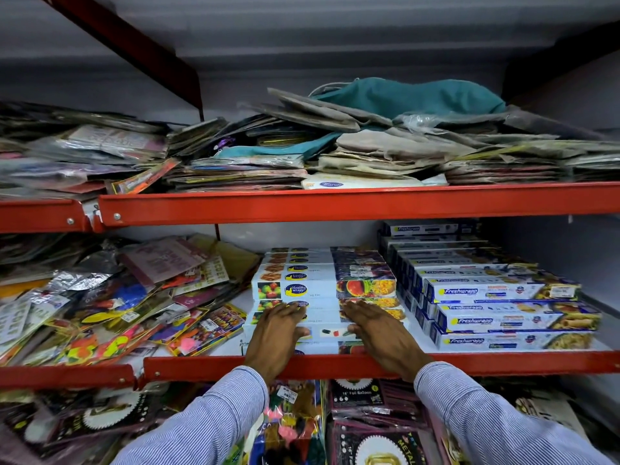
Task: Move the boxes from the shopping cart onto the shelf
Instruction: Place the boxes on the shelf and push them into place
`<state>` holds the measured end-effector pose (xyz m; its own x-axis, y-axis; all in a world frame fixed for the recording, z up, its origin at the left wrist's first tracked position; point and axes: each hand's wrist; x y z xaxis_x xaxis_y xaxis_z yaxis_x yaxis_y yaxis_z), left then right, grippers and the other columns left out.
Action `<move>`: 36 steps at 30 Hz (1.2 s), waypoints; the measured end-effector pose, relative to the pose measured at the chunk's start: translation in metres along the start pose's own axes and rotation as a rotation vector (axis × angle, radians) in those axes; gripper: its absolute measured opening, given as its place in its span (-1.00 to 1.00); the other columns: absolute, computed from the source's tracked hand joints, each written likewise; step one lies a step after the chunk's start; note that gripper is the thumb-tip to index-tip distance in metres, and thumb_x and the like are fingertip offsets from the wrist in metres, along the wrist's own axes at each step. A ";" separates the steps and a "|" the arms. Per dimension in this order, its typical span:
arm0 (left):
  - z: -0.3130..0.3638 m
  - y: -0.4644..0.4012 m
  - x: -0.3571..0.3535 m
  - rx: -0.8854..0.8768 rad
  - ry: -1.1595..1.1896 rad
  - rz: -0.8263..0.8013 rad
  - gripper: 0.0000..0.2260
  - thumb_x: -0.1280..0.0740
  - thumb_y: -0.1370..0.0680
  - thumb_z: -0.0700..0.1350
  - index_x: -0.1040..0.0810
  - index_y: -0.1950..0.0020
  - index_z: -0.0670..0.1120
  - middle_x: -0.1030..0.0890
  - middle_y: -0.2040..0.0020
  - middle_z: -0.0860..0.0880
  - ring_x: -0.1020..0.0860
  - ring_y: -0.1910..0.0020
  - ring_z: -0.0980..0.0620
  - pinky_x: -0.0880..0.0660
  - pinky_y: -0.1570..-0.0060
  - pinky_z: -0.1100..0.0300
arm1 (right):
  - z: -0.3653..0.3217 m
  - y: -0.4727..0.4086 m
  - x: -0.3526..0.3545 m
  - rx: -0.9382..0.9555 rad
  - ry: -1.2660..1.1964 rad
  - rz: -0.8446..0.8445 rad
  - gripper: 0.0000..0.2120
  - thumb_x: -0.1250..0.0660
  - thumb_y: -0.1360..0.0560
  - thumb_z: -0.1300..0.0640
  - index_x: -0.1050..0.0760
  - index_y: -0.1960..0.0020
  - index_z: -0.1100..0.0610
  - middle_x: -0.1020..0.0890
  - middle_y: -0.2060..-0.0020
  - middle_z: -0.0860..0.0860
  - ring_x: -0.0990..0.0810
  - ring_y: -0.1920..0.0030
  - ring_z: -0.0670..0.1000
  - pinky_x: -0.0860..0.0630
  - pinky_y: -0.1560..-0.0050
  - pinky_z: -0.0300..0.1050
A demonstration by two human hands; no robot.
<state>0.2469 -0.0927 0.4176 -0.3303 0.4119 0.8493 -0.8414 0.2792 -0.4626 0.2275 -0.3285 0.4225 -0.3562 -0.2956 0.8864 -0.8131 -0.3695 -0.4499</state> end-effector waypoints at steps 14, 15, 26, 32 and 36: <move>0.003 -0.001 0.006 0.040 0.045 -0.047 -0.58 -0.33 -0.58 0.10 -0.46 -0.43 0.04 -0.44 -0.47 -0.02 -0.32 -0.47 -0.09 -0.24 -0.46 -0.07 | 0.000 0.000 0.006 0.004 0.013 -0.059 -0.55 -0.16 -0.64 0.11 -0.23 -0.51 0.09 -0.32 -0.50 0.03 -0.22 -0.52 0.05 -0.08 -0.51 -0.11; 0.003 -0.002 0.006 0.042 0.044 -0.051 -0.57 -0.32 -0.59 0.10 -0.44 -0.44 0.05 -0.43 -0.48 -0.02 -0.30 -0.48 -0.09 -0.22 -0.47 -0.06 | 0.001 -0.001 0.006 0.004 0.016 -0.062 -0.55 -0.16 -0.64 0.12 -0.23 -0.52 0.09 -0.31 -0.51 0.04 -0.22 -0.52 0.06 -0.08 -0.51 -0.11; 0.008 0.086 0.013 -0.106 -0.259 0.043 -0.37 -0.07 -0.60 0.31 -0.07 -0.58 0.06 -0.05 -0.61 -0.12 0.02 -0.58 -0.25 -0.03 -0.45 -0.40 | -0.059 0.062 -0.011 -0.141 0.055 -0.016 -0.36 -0.05 -0.57 -0.07 0.05 -0.57 0.08 -0.01 -0.58 0.08 0.08 -0.57 0.21 0.05 -0.54 0.26; 0.003 0.213 -0.025 -0.106 -0.204 -0.122 -0.38 -0.10 -0.59 0.31 -0.13 -0.57 0.06 -0.06 -0.62 -0.13 0.04 -0.58 -0.23 -0.04 -0.46 -0.35 | -0.116 0.175 -0.081 -0.202 -0.021 -0.132 -0.33 0.00 -0.56 -0.15 0.03 -0.57 0.10 -0.04 -0.58 0.13 0.04 -0.56 0.27 -0.05 -0.49 0.36; -0.013 0.300 -0.073 -0.008 -0.113 -0.368 -0.36 -0.16 -0.58 0.27 -0.07 -0.58 0.06 -0.08 -0.61 -0.13 -0.07 -0.56 -0.25 -0.18 -0.43 -0.33 | -0.136 0.248 -0.141 -0.243 -0.076 -0.331 -0.34 0.01 -0.55 -0.19 -0.07 -0.55 0.12 -0.19 -0.54 0.17 -0.12 -0.52 0.34 -0.19 -0.43 0.40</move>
<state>0.0239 -0.0280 0.2139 -0.0520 0.1847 0.9814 -0.9094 0.3973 -0.1229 0.0137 -0.2585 0.2008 -0.0293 -0.2633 0.9643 -0.9662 -0.2398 -0.0948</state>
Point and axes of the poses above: each hand's wrist, its own y-axis away from the middle knuckle, its own x-axis out of the back of the hand, z = x × y
